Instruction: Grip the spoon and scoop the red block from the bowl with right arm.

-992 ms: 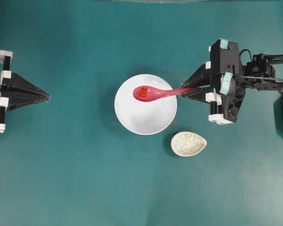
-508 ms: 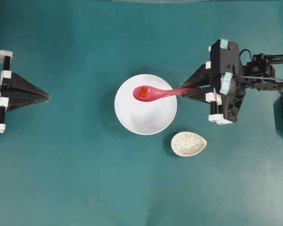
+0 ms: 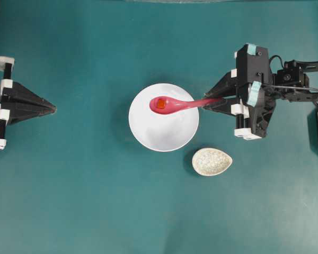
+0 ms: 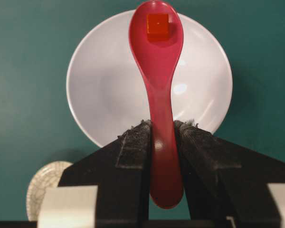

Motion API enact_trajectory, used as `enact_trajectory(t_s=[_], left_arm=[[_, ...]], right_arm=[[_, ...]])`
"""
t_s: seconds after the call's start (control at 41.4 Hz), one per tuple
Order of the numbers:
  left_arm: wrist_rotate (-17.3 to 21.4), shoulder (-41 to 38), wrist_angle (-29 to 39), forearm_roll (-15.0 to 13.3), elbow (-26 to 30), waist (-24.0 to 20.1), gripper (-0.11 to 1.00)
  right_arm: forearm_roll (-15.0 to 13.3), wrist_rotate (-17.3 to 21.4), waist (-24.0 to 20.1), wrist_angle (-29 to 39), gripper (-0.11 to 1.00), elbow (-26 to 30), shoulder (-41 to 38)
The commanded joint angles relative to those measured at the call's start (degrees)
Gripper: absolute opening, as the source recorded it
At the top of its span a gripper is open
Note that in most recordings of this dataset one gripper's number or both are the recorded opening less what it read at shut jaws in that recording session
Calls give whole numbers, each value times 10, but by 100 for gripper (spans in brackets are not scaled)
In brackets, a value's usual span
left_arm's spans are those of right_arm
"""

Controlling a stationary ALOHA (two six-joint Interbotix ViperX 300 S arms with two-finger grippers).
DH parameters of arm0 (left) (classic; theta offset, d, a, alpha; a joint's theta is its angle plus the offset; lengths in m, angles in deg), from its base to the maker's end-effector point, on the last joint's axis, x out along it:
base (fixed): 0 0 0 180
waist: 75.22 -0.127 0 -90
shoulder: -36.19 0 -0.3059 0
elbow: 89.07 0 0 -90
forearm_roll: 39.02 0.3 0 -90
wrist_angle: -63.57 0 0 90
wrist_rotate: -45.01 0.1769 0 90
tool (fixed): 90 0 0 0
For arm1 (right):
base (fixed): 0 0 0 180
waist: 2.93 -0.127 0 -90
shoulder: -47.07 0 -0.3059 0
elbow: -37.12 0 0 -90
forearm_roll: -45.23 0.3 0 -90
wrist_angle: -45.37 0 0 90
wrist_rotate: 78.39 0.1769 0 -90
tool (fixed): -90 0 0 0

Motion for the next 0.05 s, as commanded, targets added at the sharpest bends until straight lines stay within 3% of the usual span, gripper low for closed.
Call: enact_trajectory(t_s=[0.0, 0.024], left_arm=[[-1, -3, -6, 1, 15, 1, 0], [0, -3, -6, 2, 15, 1, 0]], right_arm=[[-1, 0, -1, -6, 25, 16, 10], [-1, 0, -1, -6, 25, 16, 10]])
